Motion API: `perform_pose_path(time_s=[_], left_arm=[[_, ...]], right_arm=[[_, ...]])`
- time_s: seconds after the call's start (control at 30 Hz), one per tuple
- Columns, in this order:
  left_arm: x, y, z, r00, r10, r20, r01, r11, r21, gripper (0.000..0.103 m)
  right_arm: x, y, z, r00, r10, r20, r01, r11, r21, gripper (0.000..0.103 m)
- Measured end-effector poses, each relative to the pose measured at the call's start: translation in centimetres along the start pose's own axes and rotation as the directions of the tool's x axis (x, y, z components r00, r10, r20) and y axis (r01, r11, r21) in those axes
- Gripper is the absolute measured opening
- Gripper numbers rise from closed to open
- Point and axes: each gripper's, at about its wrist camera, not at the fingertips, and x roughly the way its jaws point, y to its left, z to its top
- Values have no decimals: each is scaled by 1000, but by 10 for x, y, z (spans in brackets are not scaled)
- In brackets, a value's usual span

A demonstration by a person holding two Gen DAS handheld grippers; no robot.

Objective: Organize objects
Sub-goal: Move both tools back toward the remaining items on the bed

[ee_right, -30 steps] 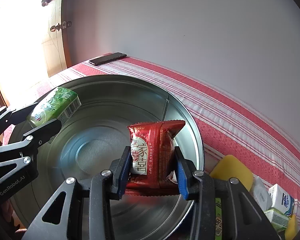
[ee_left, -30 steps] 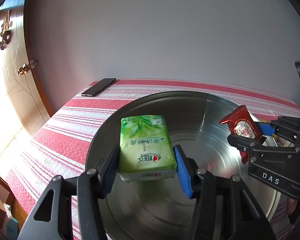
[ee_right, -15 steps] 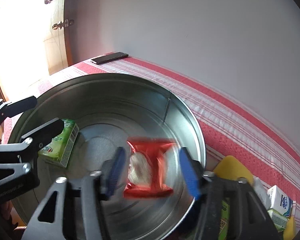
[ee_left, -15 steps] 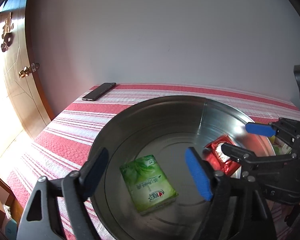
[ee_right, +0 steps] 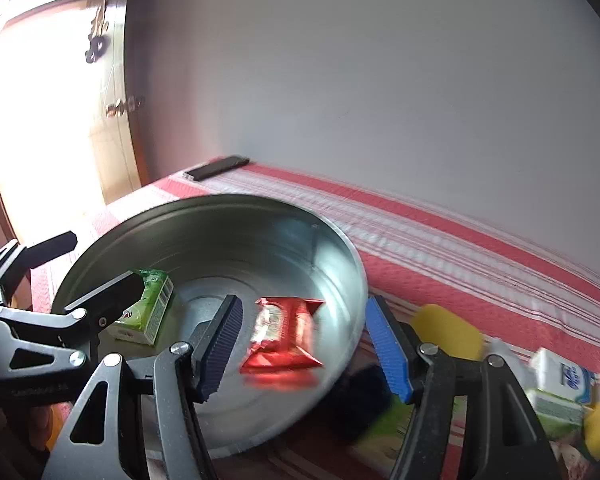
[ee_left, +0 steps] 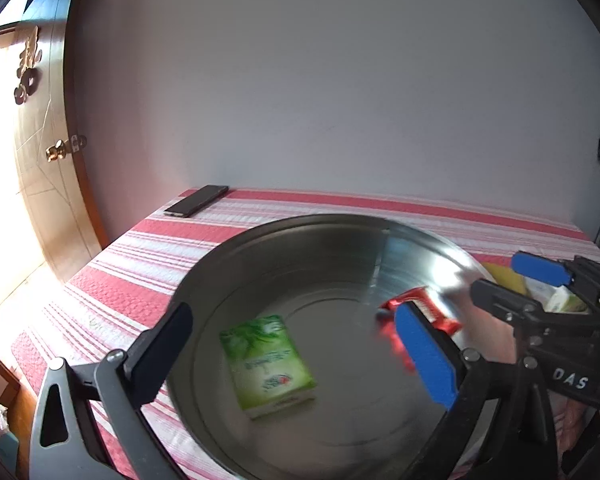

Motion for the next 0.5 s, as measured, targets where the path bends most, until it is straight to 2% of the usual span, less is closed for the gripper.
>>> perform_pose_path(time_s=[0.13, 0.27, 0.37, 0.5], left_arm=[[-12, -24, -2, 999, -50, 17, 50, 998, 26, 103], [-17, -54, -4, 995, -95, 17, 93, 993, 69, 103], [-16, -76, -6, 992, -124, 7, 122, 987, 105, 103], [-18, -103, -12, 987, -163, -14, 163, 975, 151, 103]], right_arm=[[-31, -28, -19, 999, -37, 39, 36, 998, 48, 67], [-65, -64, -49, 988, -146, 43, 141, 985, 102, 78], [-80, -91, -73, 976, -217, 0, 215, 965, 153, 78], [-85, -118, -96, 969, -240, -56, 246, 944, 218, 78]])
